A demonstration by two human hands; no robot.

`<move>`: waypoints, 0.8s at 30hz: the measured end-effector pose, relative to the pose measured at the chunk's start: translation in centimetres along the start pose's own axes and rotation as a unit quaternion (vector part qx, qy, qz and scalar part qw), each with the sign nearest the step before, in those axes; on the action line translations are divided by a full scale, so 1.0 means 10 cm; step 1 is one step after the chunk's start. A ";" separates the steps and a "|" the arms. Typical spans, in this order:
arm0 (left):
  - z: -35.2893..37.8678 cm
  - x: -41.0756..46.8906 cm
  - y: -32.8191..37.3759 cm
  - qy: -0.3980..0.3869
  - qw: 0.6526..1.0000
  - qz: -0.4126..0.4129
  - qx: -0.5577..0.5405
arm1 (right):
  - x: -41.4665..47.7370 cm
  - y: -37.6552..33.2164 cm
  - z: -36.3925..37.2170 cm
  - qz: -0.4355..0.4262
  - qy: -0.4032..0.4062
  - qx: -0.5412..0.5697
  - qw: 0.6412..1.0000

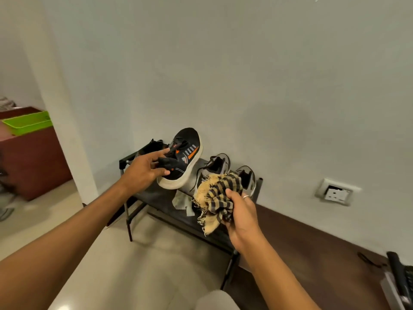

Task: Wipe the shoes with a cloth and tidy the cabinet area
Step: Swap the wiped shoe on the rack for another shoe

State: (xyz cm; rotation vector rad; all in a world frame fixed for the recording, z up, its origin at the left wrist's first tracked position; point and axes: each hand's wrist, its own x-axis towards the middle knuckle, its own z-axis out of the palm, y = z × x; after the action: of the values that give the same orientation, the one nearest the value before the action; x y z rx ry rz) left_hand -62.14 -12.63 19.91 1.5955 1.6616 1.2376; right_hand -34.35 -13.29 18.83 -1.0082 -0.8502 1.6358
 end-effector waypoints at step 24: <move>-0.14 1.12 -1.09 0.052 0.902 0.183 0.387 | 0.79 0.51 0.07 0.049 -0.017 -0.022 0.998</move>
State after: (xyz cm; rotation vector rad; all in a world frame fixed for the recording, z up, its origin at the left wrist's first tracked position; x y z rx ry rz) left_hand -70.57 -0.97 13.51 2.4359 2.1507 0.8558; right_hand -38.15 -7.07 12.94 -1.0699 -0.8735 1.7285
